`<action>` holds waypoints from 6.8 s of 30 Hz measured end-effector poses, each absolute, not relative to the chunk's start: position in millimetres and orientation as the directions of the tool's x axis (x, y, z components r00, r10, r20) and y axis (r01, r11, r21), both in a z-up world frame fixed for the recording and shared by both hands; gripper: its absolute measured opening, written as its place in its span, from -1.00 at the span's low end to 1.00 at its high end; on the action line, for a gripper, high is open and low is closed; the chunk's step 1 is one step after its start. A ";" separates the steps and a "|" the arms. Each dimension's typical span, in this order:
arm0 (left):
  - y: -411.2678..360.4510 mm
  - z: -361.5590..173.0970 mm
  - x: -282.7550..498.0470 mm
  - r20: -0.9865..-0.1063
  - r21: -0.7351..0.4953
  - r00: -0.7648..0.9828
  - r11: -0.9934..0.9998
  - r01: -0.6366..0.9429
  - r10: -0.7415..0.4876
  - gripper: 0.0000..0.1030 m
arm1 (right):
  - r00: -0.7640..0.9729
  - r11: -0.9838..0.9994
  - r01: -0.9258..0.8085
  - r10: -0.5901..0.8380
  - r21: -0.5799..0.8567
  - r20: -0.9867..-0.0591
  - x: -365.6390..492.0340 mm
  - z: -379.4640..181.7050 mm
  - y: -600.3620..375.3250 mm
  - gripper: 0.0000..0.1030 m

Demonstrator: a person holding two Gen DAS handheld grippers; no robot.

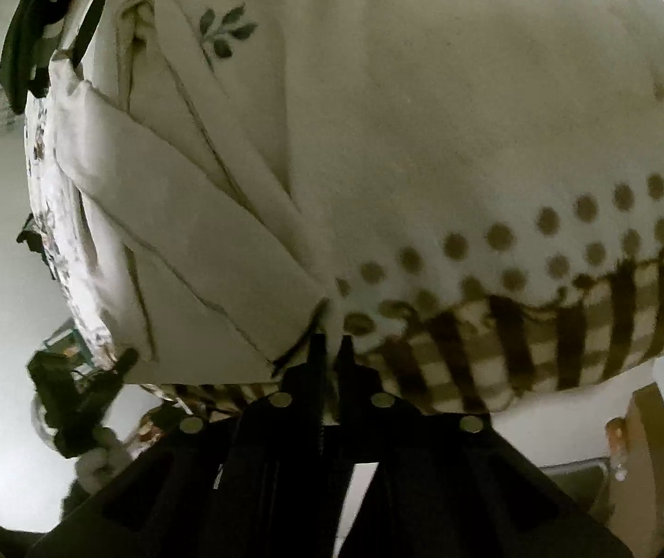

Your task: Fold small clothes

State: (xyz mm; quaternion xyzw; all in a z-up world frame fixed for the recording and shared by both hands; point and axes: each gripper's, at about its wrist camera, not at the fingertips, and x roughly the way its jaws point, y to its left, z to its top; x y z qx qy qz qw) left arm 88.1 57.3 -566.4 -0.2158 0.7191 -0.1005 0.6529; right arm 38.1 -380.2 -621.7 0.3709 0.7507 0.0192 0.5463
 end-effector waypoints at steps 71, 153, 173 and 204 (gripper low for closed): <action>94.6 -581.3 171.3 -0.617 -0.699 0.186 0.423 -0.576 -0.765 0.14 | 0.250 0.252 0.775 0.720 0.579 -0.648 120.8 -637.5 -394.2 0.17; 30.6 -516.7 175.3 -0.931 -0.364 -0.032 0.931 0.025 -0.364 -0.36 | -0.102 0.948 0.097 0.312 0.303 -0.945 166.2 -556.6 -321.7 -0.08; -0.6 -547.2 312.8 -0.882 -0.463 0.093 0.886 0.003 -0.461 -0.89 | 0.267 0.580 0.575 0.534 0.578 -0.802 235.8 -586.2 -398.8 -0.90; 55.8 -531.9 217.1 -0.815 -0.579 0.109 0.801 -0.148 -0.569 -0.83 | 0.066 0.740 0.454 0.528 0.497 -0.846 159.0 -571.9 -374.4 -0.92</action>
